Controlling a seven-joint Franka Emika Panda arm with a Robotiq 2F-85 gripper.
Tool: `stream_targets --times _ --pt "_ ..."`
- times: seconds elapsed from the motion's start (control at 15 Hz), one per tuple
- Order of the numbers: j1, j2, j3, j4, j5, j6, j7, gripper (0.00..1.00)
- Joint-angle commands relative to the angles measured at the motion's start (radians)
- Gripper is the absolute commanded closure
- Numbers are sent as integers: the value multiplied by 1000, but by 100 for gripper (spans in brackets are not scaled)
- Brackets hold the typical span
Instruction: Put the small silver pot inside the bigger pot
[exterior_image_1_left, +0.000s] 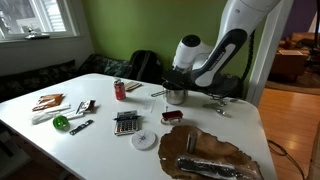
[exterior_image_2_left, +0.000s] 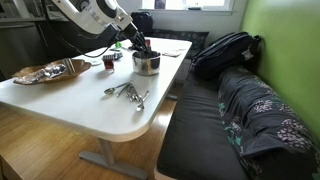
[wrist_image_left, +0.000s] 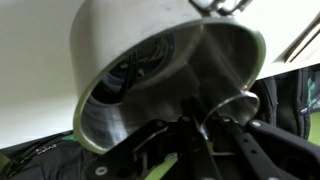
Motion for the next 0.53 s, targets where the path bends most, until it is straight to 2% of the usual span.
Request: stream_targets --times 0.0,0.2,0.27,0.47 --pt "-11 -11 33 20 91 -88 -103 52" --pt "37 -29 -26 6 113 -67 -85 29" --pt "63 -34 -61 -10 113 34 -61 20" --pt "88 -117 -54 -89 153 251 -195 1"
